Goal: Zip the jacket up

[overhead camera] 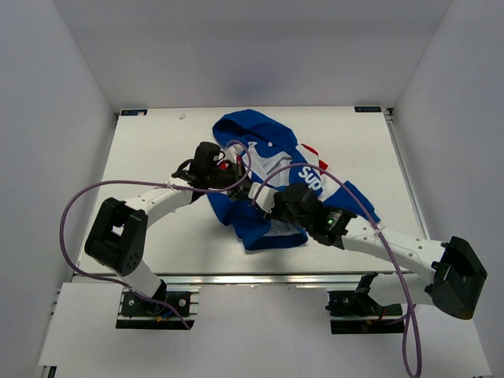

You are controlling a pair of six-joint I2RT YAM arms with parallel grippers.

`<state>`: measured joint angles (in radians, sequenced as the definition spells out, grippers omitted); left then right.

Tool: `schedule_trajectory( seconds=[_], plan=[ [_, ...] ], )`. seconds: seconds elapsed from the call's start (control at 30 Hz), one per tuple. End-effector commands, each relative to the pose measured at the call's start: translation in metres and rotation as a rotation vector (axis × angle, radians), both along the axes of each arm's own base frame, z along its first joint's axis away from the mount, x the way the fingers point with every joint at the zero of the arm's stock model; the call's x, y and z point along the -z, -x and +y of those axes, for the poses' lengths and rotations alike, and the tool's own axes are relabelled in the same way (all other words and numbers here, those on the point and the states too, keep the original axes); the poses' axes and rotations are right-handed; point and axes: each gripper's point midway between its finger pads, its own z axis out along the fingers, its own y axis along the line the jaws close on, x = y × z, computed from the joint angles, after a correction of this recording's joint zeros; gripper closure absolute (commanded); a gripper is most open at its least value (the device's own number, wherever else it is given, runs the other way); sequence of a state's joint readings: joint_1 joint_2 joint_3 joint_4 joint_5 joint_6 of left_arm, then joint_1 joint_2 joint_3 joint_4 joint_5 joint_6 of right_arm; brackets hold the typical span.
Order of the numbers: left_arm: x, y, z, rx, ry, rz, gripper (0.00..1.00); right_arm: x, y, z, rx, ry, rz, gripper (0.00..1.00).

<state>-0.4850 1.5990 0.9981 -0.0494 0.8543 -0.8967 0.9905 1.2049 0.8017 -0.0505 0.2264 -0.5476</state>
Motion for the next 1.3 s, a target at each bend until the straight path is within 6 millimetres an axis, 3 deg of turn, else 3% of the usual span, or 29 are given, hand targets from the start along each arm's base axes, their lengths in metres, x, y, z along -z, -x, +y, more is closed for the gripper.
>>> schedule_trajectory(
  seconds=[0.0,0.07,0.47,0.53,0.63,0.77,0.93,1.03,1.2,1.27],
  plan=[
    [-0.017,-0.006,0.002,0.007,-0.015,-0.099,1.0,-0.015,0.006,0.009,-0.034,-0.055,0.007,0.73],
    [-0.019,-0.006,0.002,0.009,-0.022,-0.11,1.0,-0.017,0.005,0.01,-0.027,-0.067,0.002,0.66],
    [-0.021,0.001,0.0,0.04,-0.033,-0.144,1.0,-0.024,-0.005,0.007,0.043,-0.106,-0.007,0.66],
    [-0.022,0.002,-0.001,0.045,-0.03,-0.147,1.0,-0.022,-0.003,0.009,0.032,-0.105,0.001,0.57],
    [-0.024,0.003,-0.002,0.047,-0.028,-0.15,1.0,-0.015,0.003,0.013,-0.01,-0.085,0.026,0.51],
    [-0.024,0.003,-0.002,0.048,-0.028,-0.147,1.0,-0.005,0.009,0.012,-0.045,-0.045,0.054,0.47],
    [-0.027,0.003,-0.004,0.057,-0.014,-0.15,1.0,0.001,0.001,0.009,-0.008,-0.02,0.038,0.42],
    [-0.028,0.003,-0.004,0.058,-0.013,-0.151,1.0,0.001,-0.007,0.006,0.039,-0.015,0.016,0.44],
    [-0.024,0.002,-0.003,0.049,-0.032,-0.16,1.0,-0.006,-0.01,0.004,0.065,-0.042,-0.005,0.68],
    [-0.02,0.0,-0.001,0.037,-0.057,-0.171,1.0,-0.008,-0.005,0.007,0.038,-0.061,0.007,0.72]
  ],
)
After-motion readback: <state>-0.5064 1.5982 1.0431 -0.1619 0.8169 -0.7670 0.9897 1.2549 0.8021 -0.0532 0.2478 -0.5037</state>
